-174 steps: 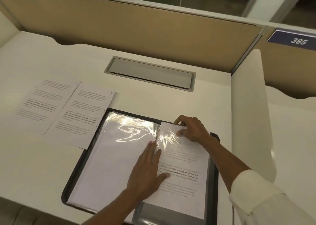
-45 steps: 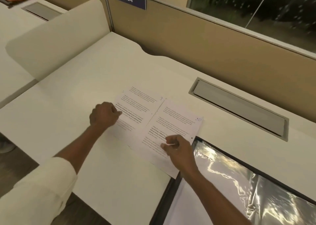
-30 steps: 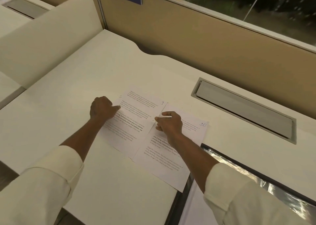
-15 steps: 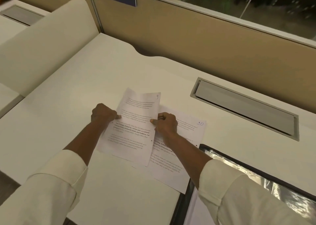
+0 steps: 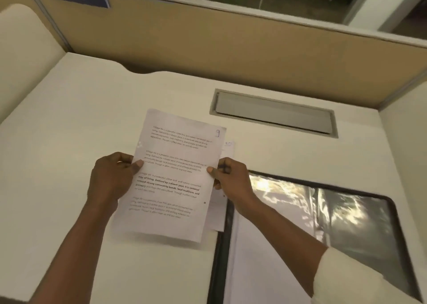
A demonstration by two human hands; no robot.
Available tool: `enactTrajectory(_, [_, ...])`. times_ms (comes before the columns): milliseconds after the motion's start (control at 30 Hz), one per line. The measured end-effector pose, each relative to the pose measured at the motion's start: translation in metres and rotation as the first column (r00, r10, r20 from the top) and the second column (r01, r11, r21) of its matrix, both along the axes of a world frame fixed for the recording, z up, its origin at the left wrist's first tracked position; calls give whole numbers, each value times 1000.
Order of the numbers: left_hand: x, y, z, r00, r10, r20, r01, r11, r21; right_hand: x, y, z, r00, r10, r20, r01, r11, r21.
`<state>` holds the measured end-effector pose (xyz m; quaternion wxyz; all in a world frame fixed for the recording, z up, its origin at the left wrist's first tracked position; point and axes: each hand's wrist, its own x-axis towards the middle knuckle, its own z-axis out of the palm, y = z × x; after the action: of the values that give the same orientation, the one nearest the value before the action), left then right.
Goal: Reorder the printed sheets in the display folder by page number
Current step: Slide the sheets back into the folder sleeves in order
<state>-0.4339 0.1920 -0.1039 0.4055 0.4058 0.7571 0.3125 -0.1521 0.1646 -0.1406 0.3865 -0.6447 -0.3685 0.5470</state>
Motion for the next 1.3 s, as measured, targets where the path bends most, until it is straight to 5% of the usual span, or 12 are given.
enactTrajectory(167, [66,-46,14,976,-99,194,108,993,-36,67,-72,8,995,-95,15,96,995,-34])
enactTrajectory(500, [215,-132,-13,861,-406,305,462,876,-137,218,-200,15,959,-281,31,281,939,-196])
enactTrajectory(733, [292,-173,-8,779,-561,279,611,778,-144,328,-214,16,970,-236,62,243,952,-188])
enactTrajectory(900, [338,-193,-13,747,-634,198,662,734,-149,396,-182,23,973,124,196,-88,979,-184])
enactTrajectory(1033, [376,-209,-21,804,-584,114,595,789,-153,429,-150,27,835,450,316,-384,889,-249])
enactTrajectory(1133, [400,-219,-29,845,-529,77,534,832,-150,433,-126,27,632,653,418,-569,757,-322])
enactTrajectory(1300, [429,-231,-38,897,-442,28,441,885,-150,420,-92,19,371,768,523,-699,601,-387])
